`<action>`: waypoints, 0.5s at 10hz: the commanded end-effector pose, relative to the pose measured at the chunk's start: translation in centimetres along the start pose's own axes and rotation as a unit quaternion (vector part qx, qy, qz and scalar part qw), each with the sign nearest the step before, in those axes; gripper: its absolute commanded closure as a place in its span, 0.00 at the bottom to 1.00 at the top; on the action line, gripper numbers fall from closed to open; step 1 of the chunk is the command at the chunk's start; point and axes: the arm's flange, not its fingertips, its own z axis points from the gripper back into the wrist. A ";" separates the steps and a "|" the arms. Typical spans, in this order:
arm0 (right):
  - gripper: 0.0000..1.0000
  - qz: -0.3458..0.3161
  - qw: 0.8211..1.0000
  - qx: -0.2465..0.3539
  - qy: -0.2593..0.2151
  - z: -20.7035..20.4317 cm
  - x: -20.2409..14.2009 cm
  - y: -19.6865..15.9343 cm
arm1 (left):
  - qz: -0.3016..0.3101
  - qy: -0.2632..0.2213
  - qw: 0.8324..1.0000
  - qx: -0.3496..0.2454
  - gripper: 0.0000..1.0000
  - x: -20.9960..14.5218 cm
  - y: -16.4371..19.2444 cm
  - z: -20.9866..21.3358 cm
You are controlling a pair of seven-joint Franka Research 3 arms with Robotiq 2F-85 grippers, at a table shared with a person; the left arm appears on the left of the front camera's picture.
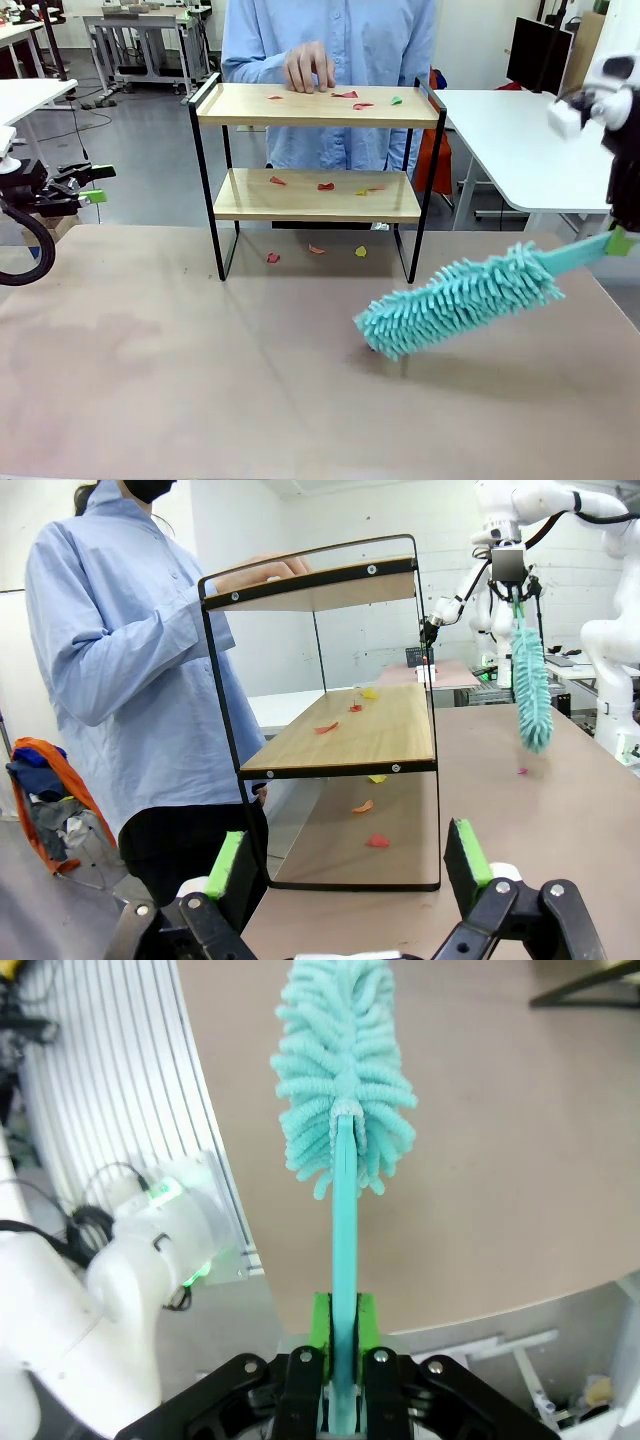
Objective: Clean the shelf.
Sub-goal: Clean the specific section of the Shelf indicated by the human with the Duster.
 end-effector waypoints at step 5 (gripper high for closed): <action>0.87 -0.167 0.967 0.046 -0.188 10.9 5.2 10.8 | -0.005 0.003 1.000 -0.004 0.00 0.3 -0.1 0.0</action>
